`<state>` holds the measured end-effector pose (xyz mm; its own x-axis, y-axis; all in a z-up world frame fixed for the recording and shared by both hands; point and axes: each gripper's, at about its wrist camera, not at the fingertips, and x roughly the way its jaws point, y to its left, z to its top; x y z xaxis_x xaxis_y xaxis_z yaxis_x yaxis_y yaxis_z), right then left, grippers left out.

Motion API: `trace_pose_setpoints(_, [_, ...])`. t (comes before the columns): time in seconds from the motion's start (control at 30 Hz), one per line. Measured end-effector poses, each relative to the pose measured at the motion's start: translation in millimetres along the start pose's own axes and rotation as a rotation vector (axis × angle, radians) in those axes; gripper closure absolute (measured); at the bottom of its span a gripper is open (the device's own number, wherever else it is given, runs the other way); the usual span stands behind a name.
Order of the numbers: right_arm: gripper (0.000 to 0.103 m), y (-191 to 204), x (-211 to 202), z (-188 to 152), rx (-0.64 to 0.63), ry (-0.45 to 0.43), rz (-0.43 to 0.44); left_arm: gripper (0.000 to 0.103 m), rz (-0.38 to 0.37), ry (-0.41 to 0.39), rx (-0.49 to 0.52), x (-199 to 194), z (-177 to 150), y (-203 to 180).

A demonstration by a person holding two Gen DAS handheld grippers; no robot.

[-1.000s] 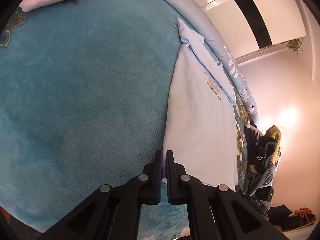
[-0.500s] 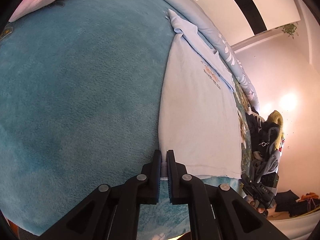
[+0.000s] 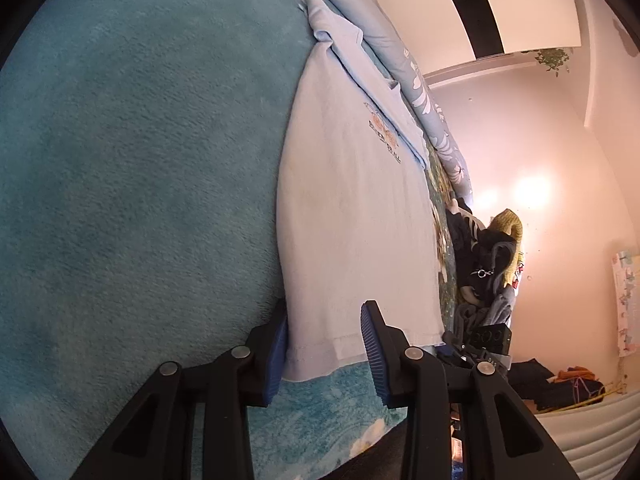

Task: Fold clothes

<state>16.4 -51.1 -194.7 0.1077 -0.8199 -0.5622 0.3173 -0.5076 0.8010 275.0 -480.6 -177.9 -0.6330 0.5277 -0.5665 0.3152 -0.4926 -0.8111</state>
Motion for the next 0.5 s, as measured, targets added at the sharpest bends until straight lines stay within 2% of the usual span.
trace_pose_setpoints(0.23, [0.075,-12.5,-4.5,12.0,0.073,-0.053,0.08,0.064,-0.083,-0.007,-0.044,-4.6,1.7,6.0])
trace_pose_setpoints(0.37, [0.075,-5.8,2.6,8.0,0.041,-0.023,0.096,0.064,-0.152,0.033,-0.054,2.0,-5.7,7.1])
trace_pose_setpoints(0.5, [0.077,-4.5,6.1,4.1,0.037,-0.009,0.125,0.064,-0.199,0.023,-0.085,-0.3,-4.3,10.2])
